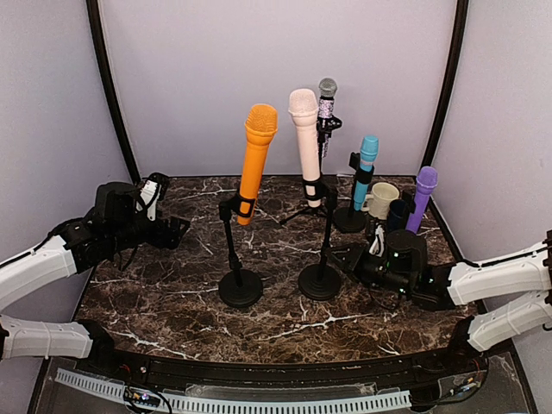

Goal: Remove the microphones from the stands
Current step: Unscrew the knob on the stand of the microphone stand.

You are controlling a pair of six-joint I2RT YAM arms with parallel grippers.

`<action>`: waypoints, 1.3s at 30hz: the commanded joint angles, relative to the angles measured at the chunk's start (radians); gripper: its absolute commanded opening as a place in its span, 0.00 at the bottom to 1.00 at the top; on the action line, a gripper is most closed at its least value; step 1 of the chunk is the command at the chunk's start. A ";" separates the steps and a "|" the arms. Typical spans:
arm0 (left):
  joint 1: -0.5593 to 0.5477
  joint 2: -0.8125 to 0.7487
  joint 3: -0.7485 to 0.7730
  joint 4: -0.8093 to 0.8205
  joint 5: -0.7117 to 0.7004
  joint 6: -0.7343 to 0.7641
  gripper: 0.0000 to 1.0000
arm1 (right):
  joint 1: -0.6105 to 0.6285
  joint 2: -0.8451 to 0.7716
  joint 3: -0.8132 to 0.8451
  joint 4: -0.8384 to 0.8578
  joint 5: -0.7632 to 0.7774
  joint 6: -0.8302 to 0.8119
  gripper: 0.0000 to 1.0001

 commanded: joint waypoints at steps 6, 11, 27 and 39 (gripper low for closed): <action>0.008 -0.009 0.006 0.011 -0.004 -0.003 0.88 | -0.007 -0.015 0.058 -0.181 0.054 -0.134 0.03; 0.008 -0.011 0.005 0.010 -0.007 -0.003 0.89 | -0.007 -0.015 0.086 -0.261 0.073 -0.204 0.03; 0.008 -0.014 0.003 0.008 -0.012 -0.002 0.89 | -0.004 -0.027 0.137 -0.446 0.103 -0.349 0.01; 0.009 -0.010 0.003 0.008 -0.015 -0.001 0.89 | 0.024 -0.012 0.224 -0.631 0.214 -0.448 0.02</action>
